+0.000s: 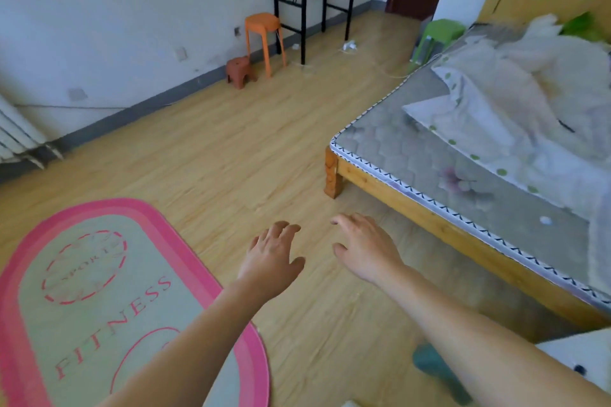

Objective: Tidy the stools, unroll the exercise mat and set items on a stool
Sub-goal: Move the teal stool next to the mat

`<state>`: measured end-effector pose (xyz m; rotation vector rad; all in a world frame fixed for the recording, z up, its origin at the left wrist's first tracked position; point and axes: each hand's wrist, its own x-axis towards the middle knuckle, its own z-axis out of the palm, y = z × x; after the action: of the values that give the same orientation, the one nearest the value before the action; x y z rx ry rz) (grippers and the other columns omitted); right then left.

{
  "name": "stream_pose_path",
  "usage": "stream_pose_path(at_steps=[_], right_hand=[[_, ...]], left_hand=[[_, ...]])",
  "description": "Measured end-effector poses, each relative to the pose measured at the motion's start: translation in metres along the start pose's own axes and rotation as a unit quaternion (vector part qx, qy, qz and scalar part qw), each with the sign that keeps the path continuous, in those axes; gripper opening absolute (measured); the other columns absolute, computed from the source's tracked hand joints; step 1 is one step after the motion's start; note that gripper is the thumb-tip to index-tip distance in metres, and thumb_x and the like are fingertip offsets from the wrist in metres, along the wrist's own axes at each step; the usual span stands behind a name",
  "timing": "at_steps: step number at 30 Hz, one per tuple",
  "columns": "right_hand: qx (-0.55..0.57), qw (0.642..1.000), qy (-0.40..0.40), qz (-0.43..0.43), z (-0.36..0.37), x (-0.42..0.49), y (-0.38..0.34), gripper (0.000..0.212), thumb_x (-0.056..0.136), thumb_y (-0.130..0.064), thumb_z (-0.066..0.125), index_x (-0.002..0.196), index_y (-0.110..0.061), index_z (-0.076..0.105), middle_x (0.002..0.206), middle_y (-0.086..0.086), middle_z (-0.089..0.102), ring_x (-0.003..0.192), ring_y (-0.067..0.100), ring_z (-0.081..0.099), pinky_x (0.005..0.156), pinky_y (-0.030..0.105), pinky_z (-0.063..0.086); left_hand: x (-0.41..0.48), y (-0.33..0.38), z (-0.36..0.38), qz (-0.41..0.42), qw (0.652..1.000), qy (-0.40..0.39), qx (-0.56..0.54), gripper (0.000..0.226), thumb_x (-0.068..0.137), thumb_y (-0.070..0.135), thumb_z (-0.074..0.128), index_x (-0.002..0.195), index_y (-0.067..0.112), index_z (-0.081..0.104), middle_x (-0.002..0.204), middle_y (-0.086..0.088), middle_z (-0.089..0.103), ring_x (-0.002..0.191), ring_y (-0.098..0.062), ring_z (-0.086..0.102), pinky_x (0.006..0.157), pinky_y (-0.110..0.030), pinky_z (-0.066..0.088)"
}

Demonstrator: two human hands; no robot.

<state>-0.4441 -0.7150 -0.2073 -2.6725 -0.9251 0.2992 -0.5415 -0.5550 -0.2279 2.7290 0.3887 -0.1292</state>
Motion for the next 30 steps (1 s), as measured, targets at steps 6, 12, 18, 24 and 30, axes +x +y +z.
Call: stream_pose_path(at_steps=[6, 12, 18, 24, 30], right_hand=[[0.008, 0.999, 0.027, 0.018, -0.026, 0.032, 0.036, 0.042, 0.09, -0.031, 0.053, 0.13, -0.028, 0.045, 0.128, 0.0, 0.055, 0.12, 0.023, 0.046, 0.088, 0.033, 0.043], [0.017, 1.0, 0.003, -0.021, -0.024, 0.095, 0.026, 0.043, 0.09, -0.03, 0.052, 0.132, -0.028, 0.044, 0.13, -0.001, 0.053, 0.122, 0.022, 0.045, 0.091, 0.034, 0.044], [-0.022, 0.995, -0.036, -0.093, -0.015, 0.231, -0.023, 0.044, 0.09, -0.029, 0.051, 0.134, -0.029, 0.043, 0.131, -0.001, 0.053, 0.12, 0.023, 0.046, 0.088, 0.032, 0.041], [-0.028, 0.98, -0.09, -0.176, 0.005, 0.366, -0.111, 0.044, 0.09, -0.029, 0.052, 0.133, -0.03, 0.043, 0.129, -0.002, 0.053, 0.12, 0.021, 0.046, 0.087, 0.033, 0.045], [-0.063, 0.935, -0.131, -0.323, 0.041, 0.475, -0.235, 0.045, 0.087, -0.028, 0.053, 0.132, -0.029, 0.046, 0.129, 0.0, 0.055, 0.121, 0.024, 0.047, 0.089, 0.032, 0.044]], left_hand=[[0.052, 0.029, -0.009, 0.031, 0.999, 0.009, 0.006, 0.06, 0.088, 0.042, 0.054, 0.142, 0.027, 0.032, 0.147, 0.003, 0.032, 0.132, -0.022, 0.036, 0.109, -0.037, 0.025], [0.115, 0.007, -0.024, -0.003, 1.0, 0.018, -0.016, 0.061, 0.087, 0.039, 0.056, 0.142, 0.025, 0.033, 0.146, 0.002, 0.033, 0.131, -0.023, 0.037, 0.108, -0.037, 0.027], [0.196, -0.081, -0.053, -0.093, 0.994, 0.042, -0.05, 0.061, 0.089, 0.038, 0.055, 0.143, 0.023, 0.032, 0.145, 0.001, 0.034, 0.13, -0.023, 0.037, 0.108, -0.036, 0.026], [0.252, -0.2, -0.103, -0.208, 0.974, 0.068, -0.06, 0.061, 0.089, 0.038, 0.055, 0.143, 0.023, 0.031, 0.147, 0.001, 0.033, 0.13, -0.023, 0.038, 0.106, -0.036, 0.029], [0.253, -0.329, -0.158, -0.342, 0.926, 0.144, -0.07, 0.062, 0.086, 0.036, 0.057, 0.142, 0.022, 0.034, 0.145, -0.001, 0.036, 0.13, -0.025, 0.038, 0.107, -0.039, 0.031]])
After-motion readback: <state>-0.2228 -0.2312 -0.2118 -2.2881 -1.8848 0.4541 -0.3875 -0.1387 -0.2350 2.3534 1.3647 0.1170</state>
